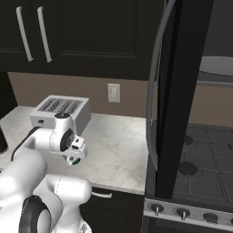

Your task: Pick the mug from the counter and place it inside the microwave. Then close the microwave.

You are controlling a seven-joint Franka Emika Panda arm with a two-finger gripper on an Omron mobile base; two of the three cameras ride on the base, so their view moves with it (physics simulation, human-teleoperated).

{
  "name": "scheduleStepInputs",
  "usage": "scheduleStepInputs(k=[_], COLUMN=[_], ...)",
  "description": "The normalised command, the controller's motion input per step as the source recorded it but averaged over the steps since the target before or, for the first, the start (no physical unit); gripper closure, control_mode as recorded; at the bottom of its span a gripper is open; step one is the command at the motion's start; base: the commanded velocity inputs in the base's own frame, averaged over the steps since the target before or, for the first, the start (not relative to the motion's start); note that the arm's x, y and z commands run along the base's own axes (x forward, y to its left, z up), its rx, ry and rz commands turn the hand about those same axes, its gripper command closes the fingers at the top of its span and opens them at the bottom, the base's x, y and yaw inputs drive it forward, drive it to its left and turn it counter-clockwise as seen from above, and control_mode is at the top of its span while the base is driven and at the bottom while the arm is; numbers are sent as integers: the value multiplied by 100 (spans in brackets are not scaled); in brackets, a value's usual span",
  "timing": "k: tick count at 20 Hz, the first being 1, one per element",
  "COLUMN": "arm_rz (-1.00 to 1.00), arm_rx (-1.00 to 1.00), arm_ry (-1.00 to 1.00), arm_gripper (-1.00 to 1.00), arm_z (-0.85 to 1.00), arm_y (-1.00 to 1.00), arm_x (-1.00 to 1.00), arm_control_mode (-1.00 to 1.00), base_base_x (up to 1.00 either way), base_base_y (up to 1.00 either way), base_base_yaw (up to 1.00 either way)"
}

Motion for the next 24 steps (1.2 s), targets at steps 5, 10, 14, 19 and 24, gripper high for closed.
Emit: scheduleStepInputs(k=[5, 10, 14, 19, 24], arm_rz=[5, 8, 9, 9, 7], arm_rx=[0, 0, 0, 0, 0], arm_ry=[-2, -7, -6, -8, -10], arm_gripper=[100, 100, 100, 100, 100], arm_z=[58, 70, 65, 63, 69], arm_y=[0, 0, 0, 0, 0], arm_x=[-4, -22, -38, -51, -40], arm_control_mode=[-100, -100, -100, -100, -100], base_base_x=[0, 0, 0, 0, 0], base_base_y=[0, 0, 0, 0, 0], base_base_yaw=[0, 0, 0, 0, 0])
